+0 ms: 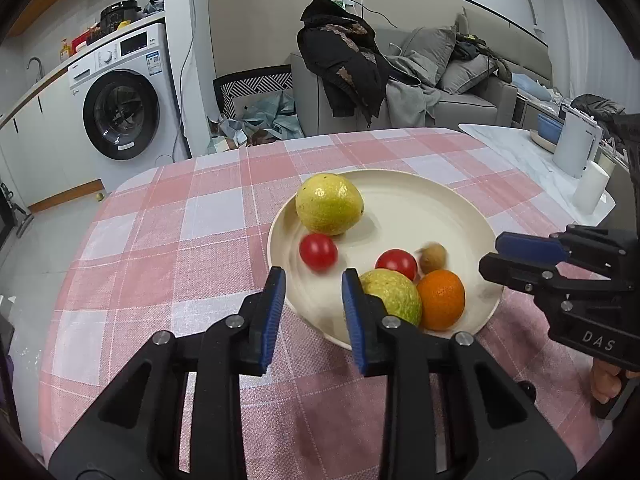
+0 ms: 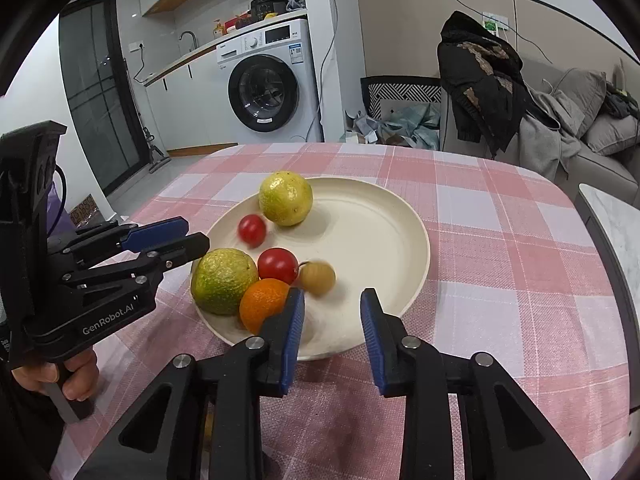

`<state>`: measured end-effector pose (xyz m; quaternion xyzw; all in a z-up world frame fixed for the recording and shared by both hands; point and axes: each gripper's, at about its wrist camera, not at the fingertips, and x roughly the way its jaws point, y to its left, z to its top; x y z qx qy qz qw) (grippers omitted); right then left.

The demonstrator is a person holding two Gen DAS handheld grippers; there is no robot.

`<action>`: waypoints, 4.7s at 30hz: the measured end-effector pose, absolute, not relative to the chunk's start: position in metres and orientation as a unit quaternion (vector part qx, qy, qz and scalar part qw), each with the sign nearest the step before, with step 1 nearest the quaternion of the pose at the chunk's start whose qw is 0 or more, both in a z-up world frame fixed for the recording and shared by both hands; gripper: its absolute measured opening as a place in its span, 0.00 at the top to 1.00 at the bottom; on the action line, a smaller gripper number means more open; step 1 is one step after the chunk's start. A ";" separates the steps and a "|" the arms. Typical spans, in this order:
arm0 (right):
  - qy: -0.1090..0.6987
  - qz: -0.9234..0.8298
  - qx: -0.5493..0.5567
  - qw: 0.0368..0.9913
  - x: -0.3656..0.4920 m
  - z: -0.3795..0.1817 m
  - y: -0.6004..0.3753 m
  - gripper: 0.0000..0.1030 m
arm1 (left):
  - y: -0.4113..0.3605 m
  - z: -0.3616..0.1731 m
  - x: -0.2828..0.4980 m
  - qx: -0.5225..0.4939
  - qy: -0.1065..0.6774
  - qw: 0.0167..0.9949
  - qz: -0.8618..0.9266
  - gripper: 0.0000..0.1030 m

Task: Organize fruits
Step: 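Withdraw both tools from the plate toward the remaining fruits, then grasp the dark plum with the right tool while the left tool grasps the orange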

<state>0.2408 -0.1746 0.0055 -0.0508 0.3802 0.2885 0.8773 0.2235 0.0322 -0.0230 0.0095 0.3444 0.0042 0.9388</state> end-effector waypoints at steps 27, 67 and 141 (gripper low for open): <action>0.364 0.291 -0.085 0.881 0.209 0.017 -0.182 0.00 | 0.027 0.011 0.133 0.019 0.309 0.951 -0.006 0.01; 0.413 0.321 -0.129 0.842 0.165 -0.008 -0.198 0.00 | -0.024 -0.020 0.071 0.043 0.361 0.927 -0.095 0.01; 0.400 0.363 -0.144 0.829 0.153 -0.009 -0.181 0.74 | -0.054 -0.049 0.074 0.083 0.415 0.887 -0.184 0.63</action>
